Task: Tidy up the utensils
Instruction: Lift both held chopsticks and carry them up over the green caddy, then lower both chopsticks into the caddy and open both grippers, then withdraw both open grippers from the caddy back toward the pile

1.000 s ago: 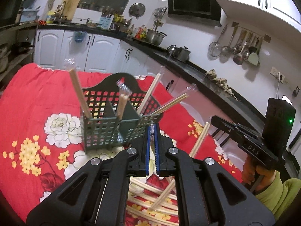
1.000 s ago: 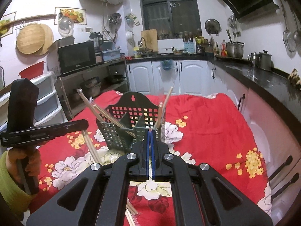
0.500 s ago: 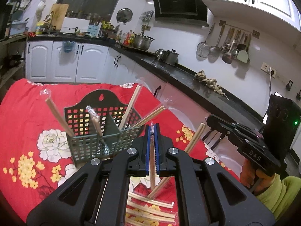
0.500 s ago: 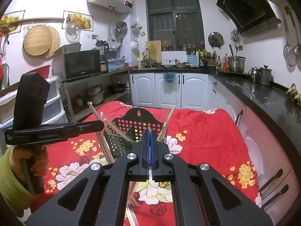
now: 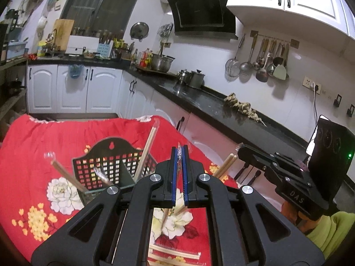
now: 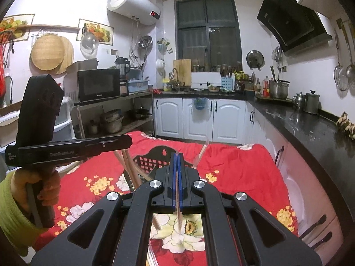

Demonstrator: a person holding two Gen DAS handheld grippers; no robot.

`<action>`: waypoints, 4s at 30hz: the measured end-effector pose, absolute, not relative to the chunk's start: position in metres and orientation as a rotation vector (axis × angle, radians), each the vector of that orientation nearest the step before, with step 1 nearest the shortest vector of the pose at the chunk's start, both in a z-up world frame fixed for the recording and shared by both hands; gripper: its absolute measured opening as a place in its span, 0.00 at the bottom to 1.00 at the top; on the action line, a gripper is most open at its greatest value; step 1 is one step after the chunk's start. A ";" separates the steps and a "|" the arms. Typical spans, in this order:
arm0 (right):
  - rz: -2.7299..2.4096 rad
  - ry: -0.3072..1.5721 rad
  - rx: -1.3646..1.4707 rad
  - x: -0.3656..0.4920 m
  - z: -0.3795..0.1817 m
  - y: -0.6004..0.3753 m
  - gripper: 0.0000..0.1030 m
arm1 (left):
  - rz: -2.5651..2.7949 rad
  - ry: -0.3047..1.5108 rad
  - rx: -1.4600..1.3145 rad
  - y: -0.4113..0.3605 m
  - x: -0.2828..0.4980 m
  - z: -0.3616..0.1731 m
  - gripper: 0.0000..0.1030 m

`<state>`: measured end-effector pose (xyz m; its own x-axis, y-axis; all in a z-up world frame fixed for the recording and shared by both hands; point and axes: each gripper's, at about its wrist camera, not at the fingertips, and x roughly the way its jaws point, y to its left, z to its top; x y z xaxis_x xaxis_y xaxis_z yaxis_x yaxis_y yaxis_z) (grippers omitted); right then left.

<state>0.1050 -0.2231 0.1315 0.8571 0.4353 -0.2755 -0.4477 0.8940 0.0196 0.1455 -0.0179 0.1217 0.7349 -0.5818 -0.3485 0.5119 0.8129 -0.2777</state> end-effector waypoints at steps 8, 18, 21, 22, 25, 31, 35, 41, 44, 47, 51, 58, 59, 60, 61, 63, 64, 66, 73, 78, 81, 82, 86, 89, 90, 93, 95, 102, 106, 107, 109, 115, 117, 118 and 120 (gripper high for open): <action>0.472 0.223 -0.045 0.107 0.152 -0.223 0.02 | -0.590 0.359 -0.159 -0.015 0.149 0.154 0.02; 0.488 0.148 -0.045 0.112 0.180 -0.215 0.02 | -0.556 0.289 -0.155 -0.004 0.162 0.189 0.02; 0.495 0.131 -0.041 0.116 0.188 -0.212 0.02 | -0.535 0.274 -0.158 0.001 0.167 0.196 0.02; 0.498 0.122 -0.040 0.118 0.191 -0.210 0.02 | -0.521 0.264 -0.161 0.005 0.170 0.200 0.02; 0.502 0.100 -0.045 0.121 0.199 -0.205 0.02 | -0.497 0.245 -0.169 0.013 0.175 0.209 0.02; 0.512 0.065 -0.062 0.133 0.214 -0.193 0.02 | -0.449 0.205 -0.163 0.024 0.177 0.225 0.02; 0.508 0.054 -0.061 0.143 0.218 -0.188 0.02 | -0.420 0.196 -0.157 0.032 0.180 0.228 0.02; 0.490 0.070 -0.058 0.165 0.217 -0.180 0.02 | -0.383 0.217 -0.140 0.038 0.190 0.222 0.02; 0.483 0.068 -0.066 0.173 0.212 -0.176 0.02 | -0.371 0.229 -0.144 0.042 0.194 0.217 0.02; 0.479 0.081 -0.064 0.180 0.206 -0.172 0.02 | -0.368 0.242 -0.148 0.045 0.198 0.211 0.02; 0.475 0.102 -0.062 0.189 0.197 -0.167 0.02 | -0.359 0.262 -0.142 0.044 0.202 0.201 0.02; 0.478 0.140 -0.063 0.200 0.183 -0.159 0.02 | -0.349 0.296 -0.146 0.045 0.212 0.184 0.02; 0.475 0.146 -0.062 0.202 0.180 -0.158 0.02 | -0.347 0.299 -0.146 0.045 0.212 0.182 0.02; 0.474 0.151 -0.061 0.203 0.178 -0.158 0.02 | -0.343 0.303 -0.145 0.045 0.214 0.179 0.02; 0.474 0.158 -0.061 0.204 0.175 -0.157 0.02 | -0.341 0.306 -0.144 0.044 0.215 0.177 0.02; 0.471 0.170 -0.059 0.207 0.171 -0.156 0.02 | -0.341 0.319 -0.146 0.044 0.217 0.170 0.02; 0.472 0.175 -0.059 0.208 0.169 -0.156 0.02 | -0.340 0.324 -0.145 0.043 0.218 0.168 0.02; 0.468 0.185 -0.059 0.209 0.165 -0.156 0.02 | -0.339 0.335 -0.145 0.043 0.220 0.163 0.02; 0.461 0.232 -0.055 0.216 0.147 -0.157 0.02 | -0.333 0.377 -0.156 0.043 0.226 0.142 0.02; 0.449 0.266 -0.037 0.220 0.136 -0.159 0.02 | -0.336 0.397 -0.167 0.045 0.227 0.133 0.02; 0.446 0.281 -0.036 0.221 0.130 -0.160 0.03 | -0.336 0.412 -0.170 0.045 0.229 0.127 0.02; 0.445 0.290 -0.037 0.221 0.128 -0.160 0.06 | -0.334 0.418 -0.171 0.045 0.229 0.124 0.02; 0.441 0.307 -0.040 0.222 0.122 -0.160 0.20 | -0.340 0.437 -0.194 0.047 0.228 0.117 0.18; 0.437 0.319 -0.038 0.220 0.118 -0.163 0.26 | -0.330 0.441 -0.196 0.049 0.225 0.115 0.35; 0.436 0.321 -0.036 0.219 0.117 -0.164 0.27 | -0.331 0.442 -0.197 0.049 0.224 0.114 0.37; 0.437 0.331 -0.028 0.217 0.115 -0.168 0.32 | -0.327 0.438 -0.196 0.050 0.222 0.114 0.49; 0.436 0.339 -0.025 0.215 0.114 -0.171 0.35 | -0.324 0.432 -0.196 0.052 0.218 0.115 0.58; 0.431 0.371 -0.027 0.207 0.107 -0.179 0.40 | -0.301 0.426 -0.209 0.060 0.203 0.116 0.84; 0.433 0.381 -0.028 0.202 0.105 -0.181 0.40 | -0.304 0.422 -0.213 0.062 0.191 0.118 0.90; 0.433 0.382 -0.029 0.200 0.104 -0.182 0.40 | -0.303 0.421 -0.211 0.063 0.187 0.117 0.90; 0.436 0.383 -0.029 0.197 0.103 -0.182 0.41 | -0.299 0.424 -0.211 0.063 0.183 0.116 0.90; 0.452 0.394 -0.038 0.189 0.099 -0.183 0.42 | -0.287 0.425 -0.217 0.068 0.170 0.113 0.90; 0.457 0.396 -0.042 0.186 0.098 -0.182 0.42 | -0.280 0.423 -0.217 0.069 0.166 0.112 0.90; 0.459 0.397 -0.043 0.185 0.097 -0.182 0.42 | -0.275 0.424 -0.217 0.070 0.164 0.112 0.90; 0.464 0.399 -0.042 0.183 0.096 -0.182 0.42 | -0.273 0.424 -0.221 0.069 0.161 0.110 0.90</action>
